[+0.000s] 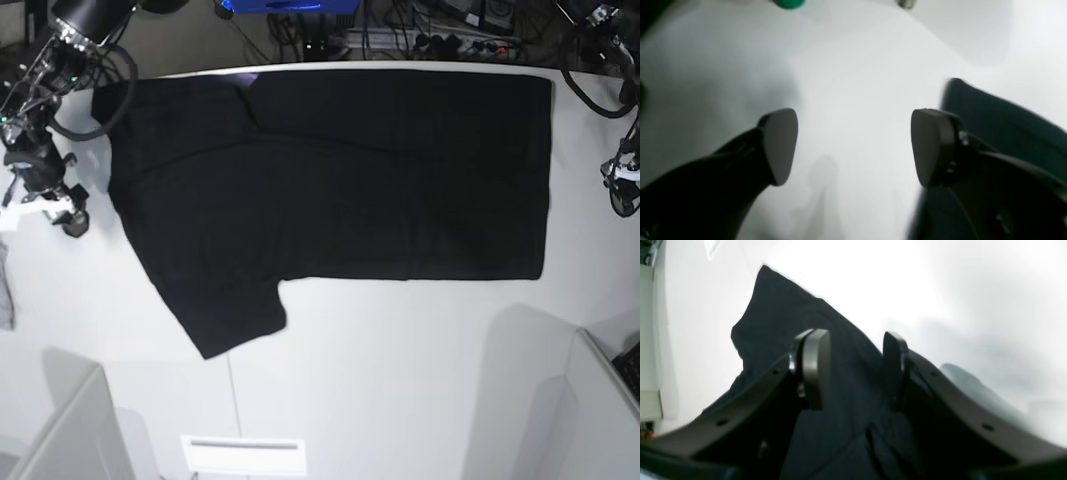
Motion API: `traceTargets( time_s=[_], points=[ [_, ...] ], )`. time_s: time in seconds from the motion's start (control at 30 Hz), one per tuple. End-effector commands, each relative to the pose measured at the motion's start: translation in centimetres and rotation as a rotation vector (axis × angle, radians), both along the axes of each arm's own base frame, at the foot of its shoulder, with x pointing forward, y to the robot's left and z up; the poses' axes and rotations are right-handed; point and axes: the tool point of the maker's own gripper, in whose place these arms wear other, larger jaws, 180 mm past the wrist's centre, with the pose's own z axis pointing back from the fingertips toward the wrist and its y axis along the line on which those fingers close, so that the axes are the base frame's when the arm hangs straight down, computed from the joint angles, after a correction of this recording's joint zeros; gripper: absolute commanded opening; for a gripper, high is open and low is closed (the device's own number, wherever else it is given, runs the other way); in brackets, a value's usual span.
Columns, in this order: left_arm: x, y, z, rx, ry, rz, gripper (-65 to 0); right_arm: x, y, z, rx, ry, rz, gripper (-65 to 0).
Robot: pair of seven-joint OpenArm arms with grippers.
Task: Fold the T-shirt properly
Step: 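Move both grippers to the hem corners and grasp them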
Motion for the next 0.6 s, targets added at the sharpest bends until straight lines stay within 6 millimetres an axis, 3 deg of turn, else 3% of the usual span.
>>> traceTargets(
  time_s=[0.0, 0.1, 0.3, 0.57],
  points=[
    [1.5, 0.2, 2.0, 0.065, -0.034, -0.029, -14.0, 1.2, -0.6, 1.3, -0.022, -0.041, 0.011, -39.9],
    [3.8, -0.5, 2.6, 0.125, -0.013, -0.074, -14.0, 3.0, -0.7, 1.2, -0.019, -0.034, 0.039, -39.9],
    [7.4, -1.4, 1.6, 0.122, 0.024, -0.147, -14.0, 6.5, 0.2, 1.2, -0.007, -0.028, 0.107, -39.8],
    [11.7, -2.3, -1.1, 0.056, 0.06, -0.203, -12.8, 11.6, 2.1, 0.4, -0.019, 0.0, 0.203, -30.3]
  ],
)
